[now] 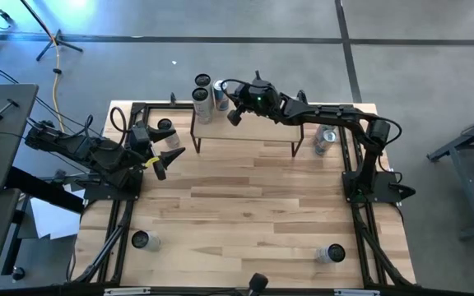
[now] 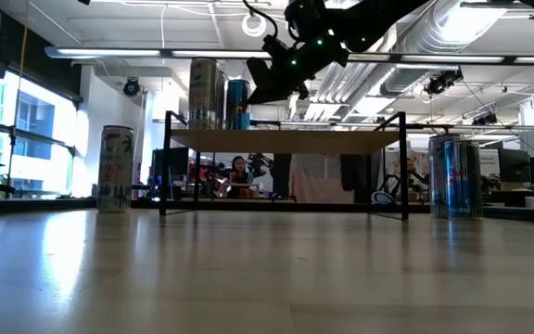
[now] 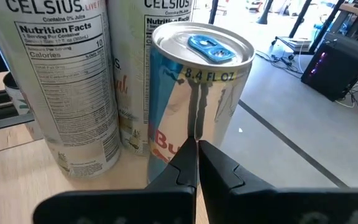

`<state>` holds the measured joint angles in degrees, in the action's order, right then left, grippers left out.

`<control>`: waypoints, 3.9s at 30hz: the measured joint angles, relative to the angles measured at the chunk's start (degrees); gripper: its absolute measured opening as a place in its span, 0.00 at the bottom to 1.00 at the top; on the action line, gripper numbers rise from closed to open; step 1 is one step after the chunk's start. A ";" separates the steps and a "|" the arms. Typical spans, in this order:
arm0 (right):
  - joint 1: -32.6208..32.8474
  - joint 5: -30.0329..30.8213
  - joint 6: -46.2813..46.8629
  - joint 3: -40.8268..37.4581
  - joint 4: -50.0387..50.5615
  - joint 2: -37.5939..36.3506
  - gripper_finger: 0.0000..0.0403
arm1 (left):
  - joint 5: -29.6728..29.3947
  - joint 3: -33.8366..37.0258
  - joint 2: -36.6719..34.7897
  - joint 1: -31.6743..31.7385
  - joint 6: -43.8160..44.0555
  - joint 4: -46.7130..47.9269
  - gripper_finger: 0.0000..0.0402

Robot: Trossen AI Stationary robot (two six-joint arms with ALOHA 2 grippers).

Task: Place canned beverage on shelf
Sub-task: Put the blue soda can on the shelf

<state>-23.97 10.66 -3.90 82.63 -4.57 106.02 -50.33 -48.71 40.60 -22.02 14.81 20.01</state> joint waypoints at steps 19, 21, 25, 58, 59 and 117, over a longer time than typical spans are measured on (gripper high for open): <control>0.00 -0.18 -0.99 0.02 -0.61 0.56 0.00 | 0.00 0.00 0.00 0.00 0.00 -0.10 0.74; 0.00 -0.18 -1.03 0.02 0.96 0.01 0.00 | 0.00 0.00 0.00 0.02 0.00 -0.11 0.74; 0.00 -0.21 -1.76 0.02 6.56 -3.06 0.00 | -0.07 0.00 0.00 0.02 0.00 -0.08 0.74; 15.37 -7.42 24.71 -32.37 8.61 -46.42 0.00 | -1.16 0.00 0.00 0.03 0.45 -0.59 0.74; 16.17 -7.22 26.14 -32.38 7.81 -46.36 0.00 | -0.59 0.00 0.00 0.04 -0.37 -0.61 0.74; 29.97 8.23 20.78 -32.39 -4.47 -46.47 0.00 | 27.43 10.95 9.22 11.87 -3.49 -43.85 0.74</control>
<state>6.00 18.90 16.88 50.24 -9.04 59.55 -22.90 -37.76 49.82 -10.15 11.32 -23.83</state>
